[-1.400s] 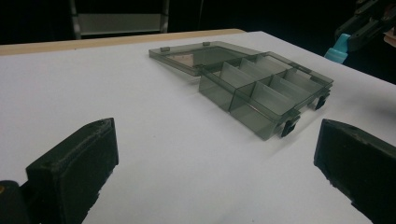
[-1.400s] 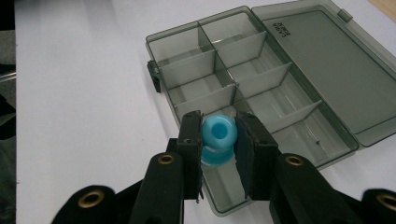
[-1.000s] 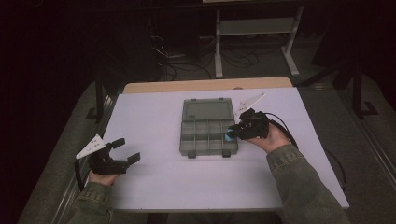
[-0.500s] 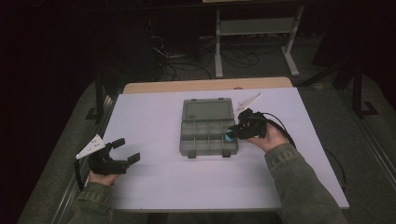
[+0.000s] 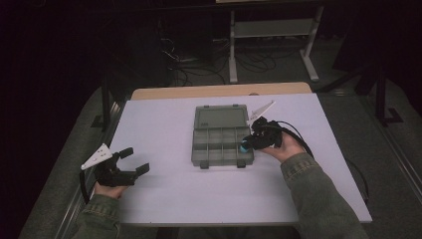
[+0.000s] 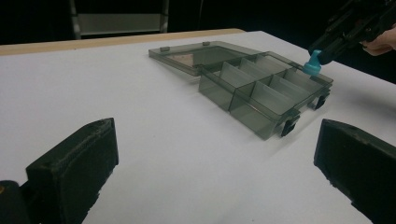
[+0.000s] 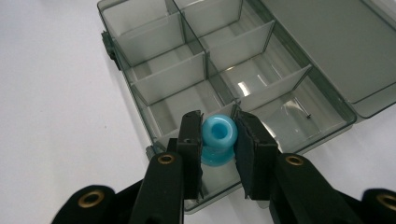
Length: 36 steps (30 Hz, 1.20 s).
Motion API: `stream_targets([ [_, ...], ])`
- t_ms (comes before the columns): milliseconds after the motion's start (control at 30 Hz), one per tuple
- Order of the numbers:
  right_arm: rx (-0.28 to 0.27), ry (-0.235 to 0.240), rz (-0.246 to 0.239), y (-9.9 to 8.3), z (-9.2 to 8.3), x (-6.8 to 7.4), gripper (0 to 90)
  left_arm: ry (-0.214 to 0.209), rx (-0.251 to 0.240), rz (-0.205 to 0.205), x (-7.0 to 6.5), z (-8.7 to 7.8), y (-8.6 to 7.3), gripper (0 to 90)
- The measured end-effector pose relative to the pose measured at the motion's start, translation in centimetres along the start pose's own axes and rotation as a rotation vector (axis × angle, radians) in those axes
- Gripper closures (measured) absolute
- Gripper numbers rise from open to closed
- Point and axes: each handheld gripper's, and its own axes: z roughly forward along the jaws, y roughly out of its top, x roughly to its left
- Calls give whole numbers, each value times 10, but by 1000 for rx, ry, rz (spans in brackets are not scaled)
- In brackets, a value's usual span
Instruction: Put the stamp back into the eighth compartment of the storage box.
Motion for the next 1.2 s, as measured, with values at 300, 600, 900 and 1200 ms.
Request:
stream_targets([
  [300, 37, -3, 3, -2, 8, -1, 708, 0, 1, 1, 0, 0, 0, 0],
  [600, 44, 2, 18, -7, 12, -5, 707, -1, 4, 2, 0, 0, 0, 0],
  [900, 37, 10, 20, -7, 12, -4, 630, -2, 4, 1, 0, 0, 0, 0],
  [1200, 4, -9, 31, -7, 7, -5, 431, -3, 8, 1, 0, 1, 0, 0],
])
